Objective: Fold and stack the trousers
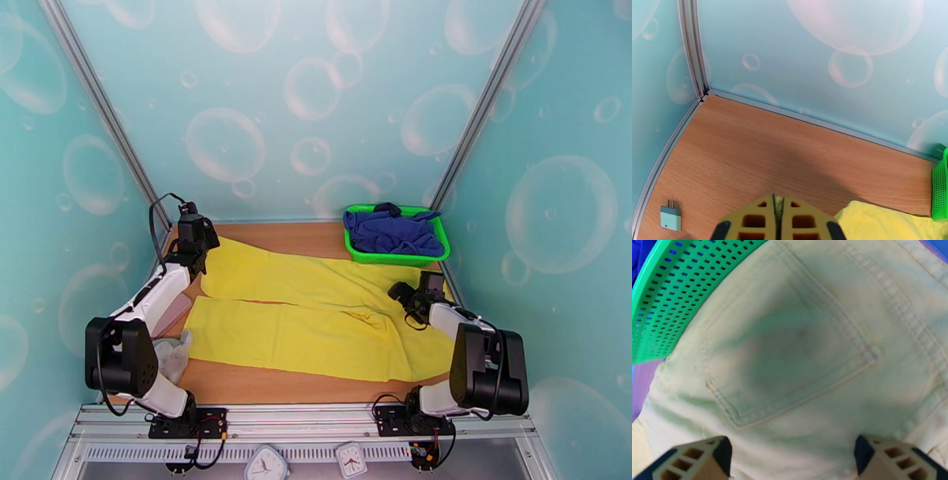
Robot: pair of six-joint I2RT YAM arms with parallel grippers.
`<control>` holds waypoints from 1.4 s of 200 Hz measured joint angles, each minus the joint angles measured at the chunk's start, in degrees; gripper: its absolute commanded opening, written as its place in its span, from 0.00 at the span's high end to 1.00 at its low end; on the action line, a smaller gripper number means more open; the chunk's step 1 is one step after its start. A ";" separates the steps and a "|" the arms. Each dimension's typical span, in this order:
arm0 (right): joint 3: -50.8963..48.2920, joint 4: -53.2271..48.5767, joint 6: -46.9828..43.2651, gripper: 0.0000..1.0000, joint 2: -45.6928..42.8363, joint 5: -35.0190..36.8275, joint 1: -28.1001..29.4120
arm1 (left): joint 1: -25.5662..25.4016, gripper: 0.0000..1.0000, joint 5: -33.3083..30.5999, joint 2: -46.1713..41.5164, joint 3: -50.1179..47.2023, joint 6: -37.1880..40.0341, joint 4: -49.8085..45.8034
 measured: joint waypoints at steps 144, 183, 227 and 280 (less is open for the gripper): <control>-0.57 -10.19 -0.76 0.11 -23.78 1.64 -8.81 | 4.37 1.00 4.02 -2.34 -4.79 -2.84 3.58; 9.07 -8.11 -3.76 0.13 -10.38 -2.23 -13.68 | 4.37 1.00 4.76 -2.34 -4.79 -2.84 3.58; 10.27 -5.53 -3.76 0.20 0.11 -2.71 -17.29 | 4.37 1.00 4.79 -2.23 -4.79 -2.78 4.07; 18.99 -2.78 -3.69 0.25 8.22 3.19 -17.33 | 4.37 1.00 4.79 -1.68 -4.79 -2.73 4.17</control>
